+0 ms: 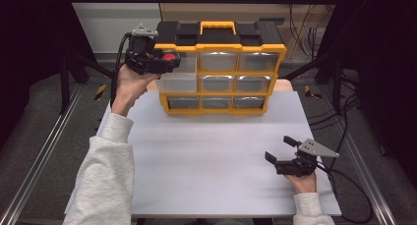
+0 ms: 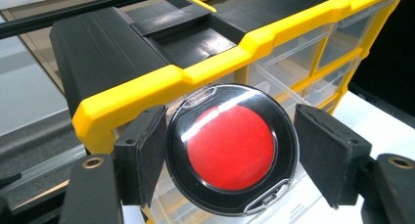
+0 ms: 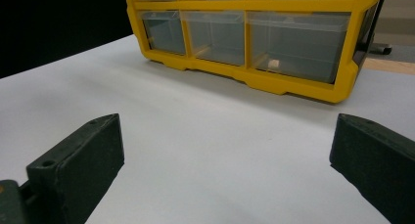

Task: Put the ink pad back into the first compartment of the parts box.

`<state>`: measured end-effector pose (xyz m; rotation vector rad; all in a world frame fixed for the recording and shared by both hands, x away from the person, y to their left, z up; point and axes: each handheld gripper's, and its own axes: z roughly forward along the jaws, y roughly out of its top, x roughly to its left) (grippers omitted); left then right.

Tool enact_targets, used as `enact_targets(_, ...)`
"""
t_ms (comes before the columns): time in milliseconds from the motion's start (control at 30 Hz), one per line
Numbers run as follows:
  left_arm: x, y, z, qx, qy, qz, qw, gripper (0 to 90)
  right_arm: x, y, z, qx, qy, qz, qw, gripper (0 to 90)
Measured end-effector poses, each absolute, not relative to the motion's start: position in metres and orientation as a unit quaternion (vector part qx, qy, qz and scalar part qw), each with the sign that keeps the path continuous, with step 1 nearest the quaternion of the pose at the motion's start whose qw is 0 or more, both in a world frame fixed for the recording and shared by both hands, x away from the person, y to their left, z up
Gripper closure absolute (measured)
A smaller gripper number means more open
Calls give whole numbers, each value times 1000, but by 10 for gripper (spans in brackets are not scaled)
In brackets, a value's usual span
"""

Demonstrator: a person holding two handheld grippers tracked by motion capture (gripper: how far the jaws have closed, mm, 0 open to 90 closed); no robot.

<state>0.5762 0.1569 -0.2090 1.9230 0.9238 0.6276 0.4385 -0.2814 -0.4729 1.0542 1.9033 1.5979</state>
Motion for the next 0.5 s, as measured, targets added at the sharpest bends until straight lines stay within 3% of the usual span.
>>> enact_targets(500, 583, 157, -222, 785, 378, 250, 422, 295, 439, -282, -473, 380, 688, 577, 221, 2)
